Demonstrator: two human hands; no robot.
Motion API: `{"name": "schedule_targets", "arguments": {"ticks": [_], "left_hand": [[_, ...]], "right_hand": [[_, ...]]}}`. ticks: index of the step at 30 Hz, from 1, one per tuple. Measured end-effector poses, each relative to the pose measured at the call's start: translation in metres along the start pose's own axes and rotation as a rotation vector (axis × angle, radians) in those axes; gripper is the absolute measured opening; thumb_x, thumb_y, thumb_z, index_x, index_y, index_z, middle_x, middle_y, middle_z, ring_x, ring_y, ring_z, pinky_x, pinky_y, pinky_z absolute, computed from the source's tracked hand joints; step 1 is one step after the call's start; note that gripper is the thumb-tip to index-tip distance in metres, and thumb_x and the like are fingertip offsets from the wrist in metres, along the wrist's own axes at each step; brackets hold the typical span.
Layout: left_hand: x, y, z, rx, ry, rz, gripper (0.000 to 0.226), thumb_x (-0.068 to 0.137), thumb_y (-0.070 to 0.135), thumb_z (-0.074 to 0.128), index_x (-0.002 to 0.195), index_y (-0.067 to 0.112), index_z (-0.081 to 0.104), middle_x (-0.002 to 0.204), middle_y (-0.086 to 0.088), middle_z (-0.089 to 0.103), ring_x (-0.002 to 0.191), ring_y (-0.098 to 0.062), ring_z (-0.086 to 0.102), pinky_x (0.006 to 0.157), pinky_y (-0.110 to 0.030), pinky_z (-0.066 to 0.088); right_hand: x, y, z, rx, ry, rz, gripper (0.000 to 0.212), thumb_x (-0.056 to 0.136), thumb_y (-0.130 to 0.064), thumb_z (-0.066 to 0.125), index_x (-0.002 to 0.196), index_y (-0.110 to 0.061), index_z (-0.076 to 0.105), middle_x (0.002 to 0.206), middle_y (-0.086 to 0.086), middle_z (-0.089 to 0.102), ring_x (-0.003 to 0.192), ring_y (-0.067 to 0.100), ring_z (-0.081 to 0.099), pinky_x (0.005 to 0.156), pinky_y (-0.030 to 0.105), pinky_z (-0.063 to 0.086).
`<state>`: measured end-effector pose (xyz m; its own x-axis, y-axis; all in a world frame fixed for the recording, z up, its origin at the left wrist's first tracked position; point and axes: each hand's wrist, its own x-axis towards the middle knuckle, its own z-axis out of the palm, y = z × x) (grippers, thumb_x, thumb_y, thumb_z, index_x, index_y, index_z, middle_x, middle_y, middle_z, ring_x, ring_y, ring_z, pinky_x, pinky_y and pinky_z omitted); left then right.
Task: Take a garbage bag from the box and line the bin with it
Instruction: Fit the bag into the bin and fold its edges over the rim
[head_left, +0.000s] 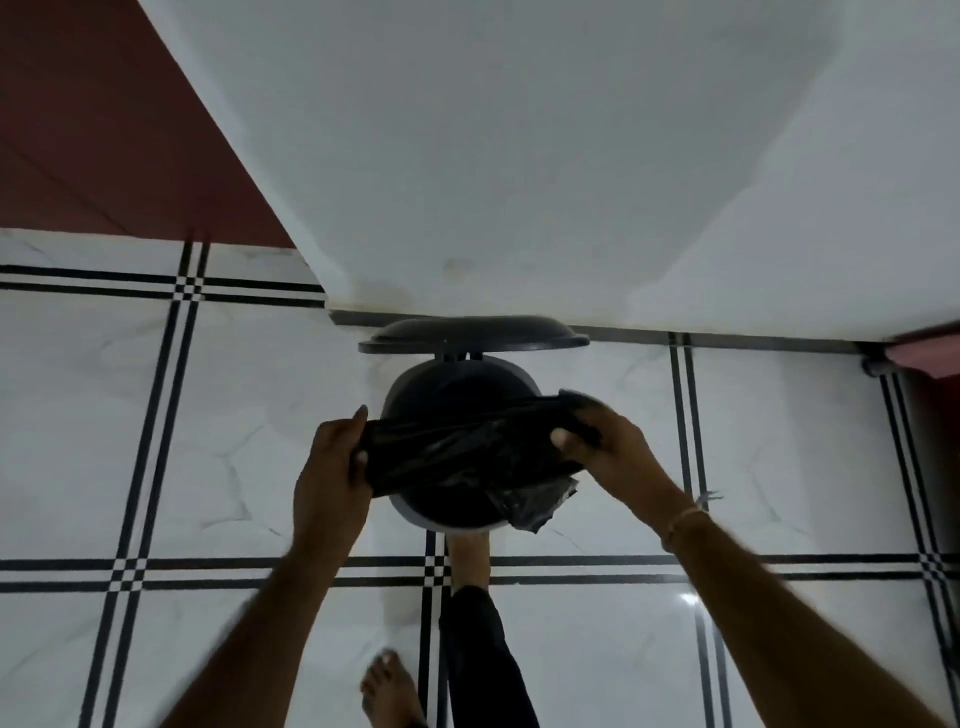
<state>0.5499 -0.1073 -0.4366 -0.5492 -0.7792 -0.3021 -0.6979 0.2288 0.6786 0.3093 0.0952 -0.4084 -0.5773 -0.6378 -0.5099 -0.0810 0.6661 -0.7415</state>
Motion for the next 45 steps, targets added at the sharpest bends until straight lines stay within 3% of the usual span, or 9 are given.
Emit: {"name": "schedule_targets", "arguments": {"ticks": [4, 8, 13, 17, 22, 27, 33, 39, 45], "left_hand": [[0.009, -0.022, 0.016, 0.057, 0.165, -0.095, 0.019, 0.103, 0.016, 0.05, 0.106, 0.009, 0.068, 0.092, -0.003, 0.067, 0.088, -0.027, 0.063, 0.069, -0.03, 0.041], [0.028, -0.012, 0.021, -0.333, 0.371, -0.199, 0.029, 0.106, 0.026, 0.042, 0.084, 0.012, 0.055, 0.076, 0.002, 0.055, 0.074, -0.016, 0.05, 0.067, -0.031, 0.038], [0.013, 0.002, 0.06, -0.591, 0.183, -0.286, 0.029, 0.105, 0.028, 0.043, 0.08, 0.018, 0.054, 0.08, -0.001, 0.056, 0.077, -0.014, 0.051, 0.069, -0.034, 0.047], [0.005, -0.014, 0.08, -0.546, 0.119, -0.287, 0.032, 0.107, 0.025, 0.043, 0.076, 0.022, 0.05, 0.07, 0.006, 0.049, 0.068, -0.01, 0.044, 0.064, -0.031, 0.04], [0.011, -0.045, 0.076, -0.578, 0.219, -0.333, 0.024, 0.105, 0.027, 0.051, 0.083, 0.024, 0.062, 0.082, 0.002, 0.062, 0.078, -0.009, 0.057, 0.07, -0.028, 0.05], [0.029, -0.073, 0.058, -0.579, 0.313, -0.359, 0.021, 0.103, 0.029, 0.053, 0.083, 0.029, 0.06, 0.085, 0.004, 0.064, 0.088, -0.017, 0.059, 0.081, -0.035, 0.05], [0.03, -0.048, 0.07, -0.622, 0.096, -0.318, 0.02, 0.101, 0.026, 0.06, 0.083, 0.018, 0.064, 0.066, 0.015, 0.069, 0.061, 0.01, 0.062, 0.051, -0.01, 0.048], [0.038, -0.05, 0.073, -0.677, 0.0, -0.359, 0.018, 0.097, 0.028, 0.065, 0.083, 0.017, 0.067, 0.06, 0.015, 0.07, 0.058, 0.004, 0.066, 0.047, -0.014, 0.051], [0.057, -0.085, 0.061, -0.955, -0.111, -0.581, 0.028, 0.089, 0.036, 0.071, 0.102, 0.011, 0.07, 0.097, -0.008, 0.074, 0.093, -0.023, 0.07, 0.078, -0.034, 0.061]], "right_hand": [[0.016, 0.002, 0.028, 0.092, -0.111, -0.036, 0.061, 0.087, -0.054, 0.07, 0.14, -0.028, 0.055, 0.139, -0.003, 0.062, 0.129, 0.017, 0.058, 0.11, 0.041, 0.049], [0.041, -0.007, 0.052, 0.452, -0.002, -0.033, 0.052, 0.095, -0.06, 0.057, 0.139, -0.032, 0.057, 0.139, 0.0, 0.065, 0.132, 0.019, 0.059, 0.111, 0.04, 0.047], [0.045, 0.006, 0.118, 0.888, -0.112, 0.608, 0.086, 0.081, -0.084, 0.046, 0.147, -0.028, 0.048, 0.149, 0.008, 0.053, 0.14, 0.034, 0.048, 0.109, 0.059, 0.042], [0.083, 0.018, 0.107, 1.183, 0.011, 0.456, 0.093, 0.085, -0.087, 0.027, 0.138, -0.019, 0.062, 0.137, 0.014, 0.066, 0.131, 0.032, 0.058, 0.112, 0.053, 0.043], [0.096, 0.049, 0.107, 1.179, 0.064, 0.494, 0.094, 0.086, -0.086, 0.027, 0.135, -0.014, 0.063, 0.131, 0.013, 0.069, 0.125, 0.035, 0.06, 0.111, 0.054, 0.042], [0.075, 0.057, 0.115, 0.886, -0.267, 0.613, 0.096, 0.084, -0.087, 0.03, 0.15, -0.019, 0.043, 0.147, 0.005, 0.052, 0.136, 0.041, 0.048, 0.103, 0.064, 0.045], [0.08, 0.06, 0.074, 1.024, 0.226, 0.414, 0.057, 0.1, -0.057, 0.047, 0.116, -0.007, 0.07, 0.117, 0.013, 0.073, 0.112, 0.03, 0.068, 0.097, 0.046, 0.057], [0.068, 0.094, 0.052, 1.015, 0.078, 0.326, 0.037, 0.105, -0.021, 0.05, 0.126, 0.008, 0.063, 0.126, 0.024, 0.066, 0.117, 0.032, 0.066, 0.09, 0.034, 0.06], [0.063, 0.113, 0.027, 0.944, 0.021, 0.319, 0.026, 0.096, -0.022, 0.061, 0.115, -0.007, 0.071, 0.108, 0.011, 0.072, 0.106, 0.028, 0.066, 0.096, 0.038, 0.057]]}}
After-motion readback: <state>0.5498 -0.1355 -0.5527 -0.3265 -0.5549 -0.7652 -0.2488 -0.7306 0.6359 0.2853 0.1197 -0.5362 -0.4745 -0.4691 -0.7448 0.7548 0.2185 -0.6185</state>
